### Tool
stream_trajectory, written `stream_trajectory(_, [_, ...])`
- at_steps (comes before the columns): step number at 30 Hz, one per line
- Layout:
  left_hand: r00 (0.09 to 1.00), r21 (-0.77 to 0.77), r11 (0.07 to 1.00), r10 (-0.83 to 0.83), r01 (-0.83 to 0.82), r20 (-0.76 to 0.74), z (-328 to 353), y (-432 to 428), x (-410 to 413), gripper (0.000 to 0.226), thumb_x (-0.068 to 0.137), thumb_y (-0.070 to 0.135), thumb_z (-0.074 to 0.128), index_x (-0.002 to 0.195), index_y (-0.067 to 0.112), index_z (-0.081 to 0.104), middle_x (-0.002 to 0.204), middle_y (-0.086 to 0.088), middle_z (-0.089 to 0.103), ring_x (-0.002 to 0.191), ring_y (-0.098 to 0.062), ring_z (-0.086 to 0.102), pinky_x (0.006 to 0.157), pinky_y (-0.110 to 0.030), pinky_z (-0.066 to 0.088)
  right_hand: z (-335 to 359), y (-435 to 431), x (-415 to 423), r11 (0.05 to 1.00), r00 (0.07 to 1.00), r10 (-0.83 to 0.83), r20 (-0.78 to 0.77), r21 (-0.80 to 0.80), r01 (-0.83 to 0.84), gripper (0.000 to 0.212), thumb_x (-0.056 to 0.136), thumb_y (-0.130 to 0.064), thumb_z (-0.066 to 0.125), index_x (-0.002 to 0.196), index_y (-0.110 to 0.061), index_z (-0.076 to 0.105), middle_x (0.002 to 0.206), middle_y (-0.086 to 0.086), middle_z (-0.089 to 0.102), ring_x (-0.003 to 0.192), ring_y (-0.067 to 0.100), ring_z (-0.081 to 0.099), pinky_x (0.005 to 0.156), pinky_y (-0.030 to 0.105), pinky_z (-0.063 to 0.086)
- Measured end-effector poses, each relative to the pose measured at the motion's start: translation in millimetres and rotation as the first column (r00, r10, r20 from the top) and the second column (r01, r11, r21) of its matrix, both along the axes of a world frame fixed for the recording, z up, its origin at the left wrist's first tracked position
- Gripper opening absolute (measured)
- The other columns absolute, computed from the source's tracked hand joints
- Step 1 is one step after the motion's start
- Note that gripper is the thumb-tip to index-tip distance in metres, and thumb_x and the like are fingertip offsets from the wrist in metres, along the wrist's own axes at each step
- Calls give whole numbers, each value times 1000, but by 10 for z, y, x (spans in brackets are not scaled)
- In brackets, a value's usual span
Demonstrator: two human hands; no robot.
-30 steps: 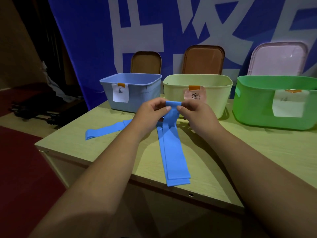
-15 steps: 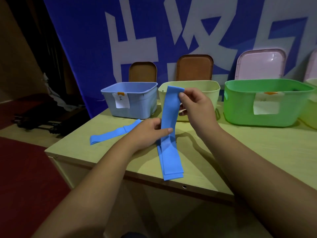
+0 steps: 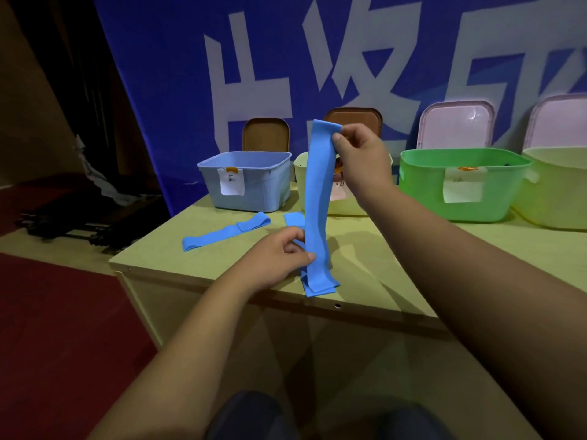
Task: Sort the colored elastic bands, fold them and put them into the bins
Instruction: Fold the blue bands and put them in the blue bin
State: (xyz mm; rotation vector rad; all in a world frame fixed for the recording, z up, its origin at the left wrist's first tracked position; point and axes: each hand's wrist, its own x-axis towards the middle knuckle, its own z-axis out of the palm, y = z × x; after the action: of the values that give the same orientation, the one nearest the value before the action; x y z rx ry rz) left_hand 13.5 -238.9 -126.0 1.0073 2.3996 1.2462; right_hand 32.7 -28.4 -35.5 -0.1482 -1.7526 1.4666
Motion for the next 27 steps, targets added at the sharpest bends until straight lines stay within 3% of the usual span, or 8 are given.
stream_trajectory(6, [983, 254, 966, -12, -37, 185, -34, -38, 185, 6, 103, 10, 70, 106, 10, 64, 68, 5, 69, 62, -14, 67, 68, -35, 64, 22, 58, -59, 999, 998, -35, 53, 34, 34, 9, 108, -22, 61, 108, -20, 70, 98, 4, 75, 76, 20, 73, 54, 32, 61])
stream_trajectory(10, [954, 317, 943, 5, -104, 298, -69, -34, 247, 11, 104, 11, 69, 112, 4, 68, 87, -10, 74, 71, -19, 66, 62, -32, 61, -39, 47, -197, 998, 995, -32, 89, 62, 26, 10, 108, -24, 62, 110, -20, 71, 101, 5, 75, 83, 25, 74, 54, 30, 59])
stream_trajectory(17, [973, 215, 964, 112, -155, 199, -126, 30, 177, 14, 102, 18, 72, 115, 14, 69, 100, -9, 75, 69, -16, 67, 60, -36, 63, -214, 15, -420, 995, 989, -31, 148, 95, 17, 10, 108, -25, 62, 112, -22, 71, 98, 6, 75, 78, 23, 74, 51, 28, 57])
stream_trajectory(22, [974, 177, 965, 167, -193, 155, -167, 61, 182, 23, 97, 18, 79, 114, 23, 65, 93, 5, 73, 54, -12, 69, 54, -22, 55, -327, 30, -569, 993, 979, -52, 196, 113, 30, 11, 109, -27, 62, 116, -23, 70, 97, 5, 74, 77, 20, 73, 47, 25, 55])
stream_trajectory(27, [960, 174, 958, 192, -229, 202, -236, 80, 150, 35, 92, 17, 84, 122, 19, 66, 91, 9, 79, 57, -12, 72, 62, -29, 60, -425, 58, -753, 987, 979, -68, 193, 156, 38, 7, 106, -30, 63, 105, -31, 70, 93, 4, 74, 82, 25, 74, 57, 44, 65])
